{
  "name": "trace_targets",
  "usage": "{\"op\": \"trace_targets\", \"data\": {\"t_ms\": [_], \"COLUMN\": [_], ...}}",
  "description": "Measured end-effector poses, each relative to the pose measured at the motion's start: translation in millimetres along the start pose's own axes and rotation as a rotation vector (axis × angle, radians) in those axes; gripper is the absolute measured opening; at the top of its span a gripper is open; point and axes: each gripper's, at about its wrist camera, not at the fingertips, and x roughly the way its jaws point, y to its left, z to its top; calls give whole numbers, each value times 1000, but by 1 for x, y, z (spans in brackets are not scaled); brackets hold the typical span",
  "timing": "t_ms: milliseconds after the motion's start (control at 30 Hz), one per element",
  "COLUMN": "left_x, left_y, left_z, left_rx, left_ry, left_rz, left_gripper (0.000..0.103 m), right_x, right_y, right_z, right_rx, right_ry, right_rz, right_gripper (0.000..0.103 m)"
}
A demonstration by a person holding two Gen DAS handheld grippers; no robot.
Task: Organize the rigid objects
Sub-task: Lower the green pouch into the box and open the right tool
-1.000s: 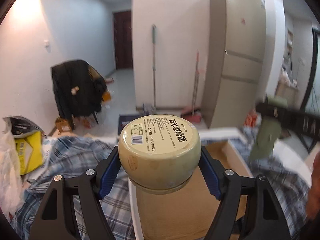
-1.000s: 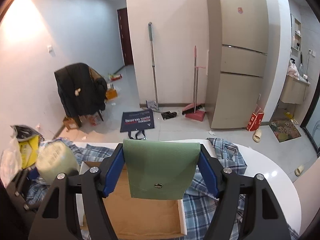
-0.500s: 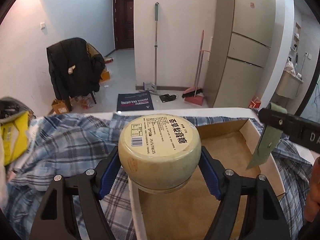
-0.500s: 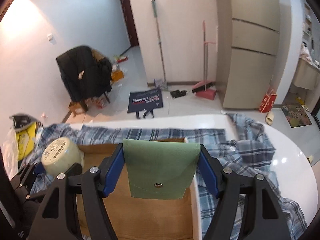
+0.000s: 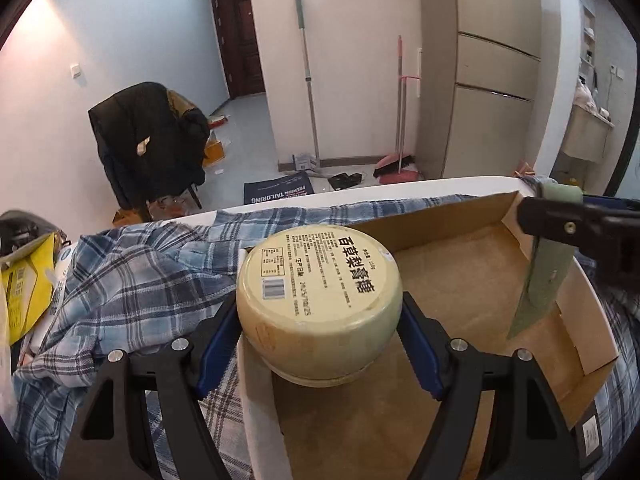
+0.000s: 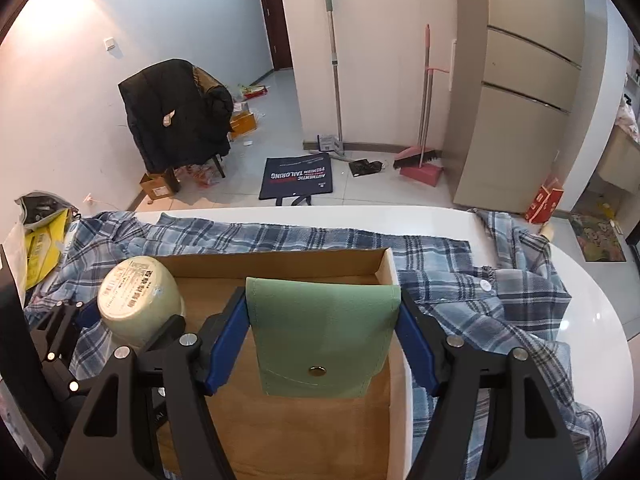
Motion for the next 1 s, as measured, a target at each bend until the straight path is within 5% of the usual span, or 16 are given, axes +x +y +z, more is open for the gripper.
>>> {"op": "trace_targets", "data": {"t_ms": [100,300,400,533,600,833,1000], "left_x": [-4,-9,-31,-59,-63,-77,-84], "left_y": [-1,18,32,42,46,55,54], "left_z": [1,6,8,5,4,6,9], "left_rx": [-7,-111,-147,-157,-179,-205,-199], "left_ry": [-13,-21,-158,-346,-367,-430,-443], "left_rz": [-12,-38,-78,-40,-55,-12,-15], "left_gripper": [93,93,93,94,103,103,103], "right_x": [3,4,5,16,22,28,22], "right_y": [-1,0,1,4,3,7,8], "right_z": [-1,0,0,-3,-4,-7,-8], "right_rx": [5,-1,-15,-33,-15,-20,6], "right_ry": [11,12,8,21,34,19,-37], "right_rz": [19,9,12,0,-28,-1,-16], "right_gripper": [69,69,69,69,69,69,88]}}
